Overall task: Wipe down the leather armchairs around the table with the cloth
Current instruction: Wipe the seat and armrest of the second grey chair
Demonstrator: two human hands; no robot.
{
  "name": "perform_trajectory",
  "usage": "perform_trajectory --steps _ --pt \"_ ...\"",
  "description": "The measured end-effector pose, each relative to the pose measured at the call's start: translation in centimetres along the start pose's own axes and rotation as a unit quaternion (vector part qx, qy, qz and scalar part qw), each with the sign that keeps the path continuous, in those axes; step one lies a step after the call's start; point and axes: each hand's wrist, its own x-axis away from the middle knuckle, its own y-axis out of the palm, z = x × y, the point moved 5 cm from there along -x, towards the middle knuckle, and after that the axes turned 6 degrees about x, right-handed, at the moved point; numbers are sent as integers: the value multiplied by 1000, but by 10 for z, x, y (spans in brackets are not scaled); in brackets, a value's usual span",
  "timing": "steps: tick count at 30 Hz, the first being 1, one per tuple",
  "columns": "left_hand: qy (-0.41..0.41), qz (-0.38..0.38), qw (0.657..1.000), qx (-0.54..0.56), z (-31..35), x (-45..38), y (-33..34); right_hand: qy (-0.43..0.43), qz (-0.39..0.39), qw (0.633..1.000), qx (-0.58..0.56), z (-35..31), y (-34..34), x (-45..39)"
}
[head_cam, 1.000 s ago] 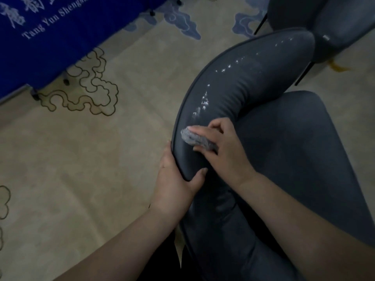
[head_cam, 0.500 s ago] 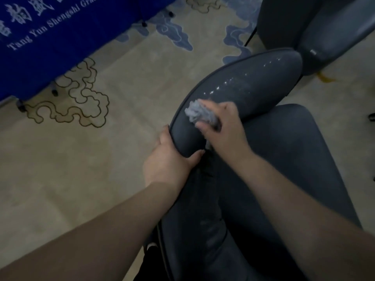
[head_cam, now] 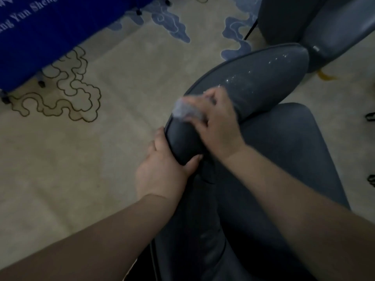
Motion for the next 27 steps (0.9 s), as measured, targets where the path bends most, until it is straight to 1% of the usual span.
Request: perform_trajectory --steps 2,4,6,10,12,14,17,19,21,24,25,27 --pt "-4 2 1000 -12 1 1 -1 55 20 998 24 22 -6 -23" --pt "-5 0 1000 -9 0 2 -1 95 23 995 21 32 -7 -33" --pt "-6 1 1000 -7 -1 3 -1 99 15 995 9 24 -3 -22" --pt "-1 -6 1000 -2 -2 3 0 56 15 998 -14 -11 2 29" --pt "2 -3 1000 -7 -1 3 0 52 1 999 -4 -9 2 27" --pt "3 1 1000 -11 -1 2 0 55 -5 998 26 5 1 4" --pt "0 10 1000 -7 0 2 0 112 28 991 71 39 -7 -37" --pt "2 12 1000 -13 0 3 0 147 53 986 59 53 -10 -44" --pt "-2 12 1000 -22 0 3 1 125 53 990 28 42 -4 -29" --pt "-7 9 1000 -28 0 3 2 77 28 996 -37 9 5 11" --pt "-7 9 1000 -29 0 3 2 60 19 997 -44 4 5 17" --pt "-8 18 999 -35 0 2 1 42 7 999 -21 13 2 1"
